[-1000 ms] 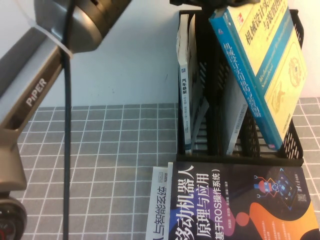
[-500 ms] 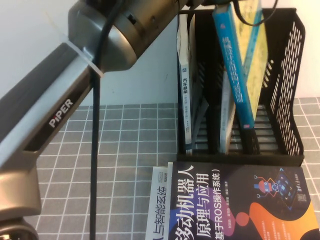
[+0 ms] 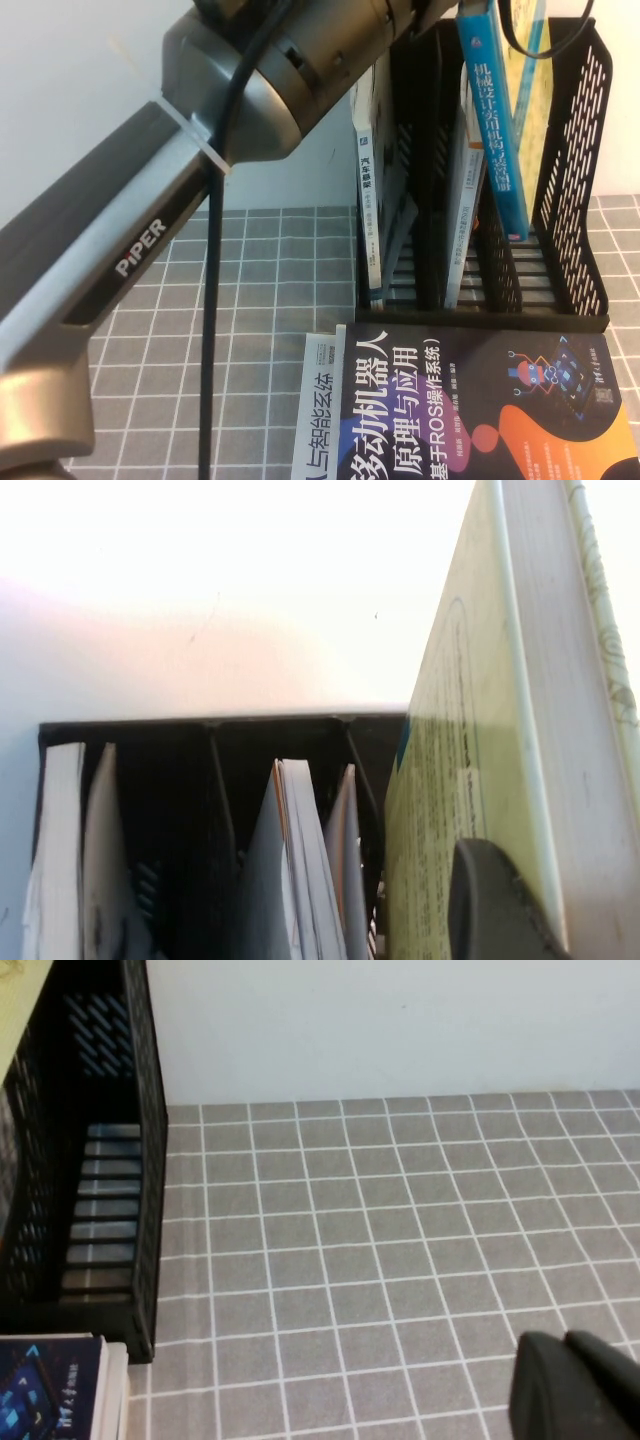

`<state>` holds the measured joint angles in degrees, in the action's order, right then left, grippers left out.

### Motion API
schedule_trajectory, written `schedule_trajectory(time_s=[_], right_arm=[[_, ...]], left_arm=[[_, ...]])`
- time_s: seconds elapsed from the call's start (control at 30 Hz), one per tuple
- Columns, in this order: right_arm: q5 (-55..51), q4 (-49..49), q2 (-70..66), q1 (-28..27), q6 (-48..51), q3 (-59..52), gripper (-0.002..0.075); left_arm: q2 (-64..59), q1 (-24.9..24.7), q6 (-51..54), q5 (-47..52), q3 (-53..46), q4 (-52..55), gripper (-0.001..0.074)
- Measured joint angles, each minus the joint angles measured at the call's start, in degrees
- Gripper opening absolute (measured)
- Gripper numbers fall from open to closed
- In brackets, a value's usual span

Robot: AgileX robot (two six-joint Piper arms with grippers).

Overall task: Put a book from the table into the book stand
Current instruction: Place the book on the book shelf

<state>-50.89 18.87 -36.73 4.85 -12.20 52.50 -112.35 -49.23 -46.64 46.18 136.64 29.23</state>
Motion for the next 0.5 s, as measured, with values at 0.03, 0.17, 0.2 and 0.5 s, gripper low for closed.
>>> schedule_trajectory(time_s=[0.03, 0.17, 0.2, 0.5], right_arm=[[0.0, -0.3, 0.0, 0.0, 0.0, 0.0, -0.0003], [-0.1, -0.9, 0.0, 0.0, 0.0, 0.0, -0.0003], [-0.1, -1.0, 0.0, 0.0, 0.0, 0.0, -0.0003], [-0.1, -2.0, 0.0, 0.0, 0.6, 0.0, -0.0003]], left_arm=[[-0.2, 0.0, -0.6, 0.0, 0.0, 0.0, 0.0195], [-1.3, 0.0, -3.0, -0.6, 0.0, 0.5, 0.0195], [-1.8, 0.0, -3.3, -0.9, 0.0, 0.6, 0.0195], [-6.4, -0.3, -6.1, -2.0, 0.0, 1.7, 0.0194]])
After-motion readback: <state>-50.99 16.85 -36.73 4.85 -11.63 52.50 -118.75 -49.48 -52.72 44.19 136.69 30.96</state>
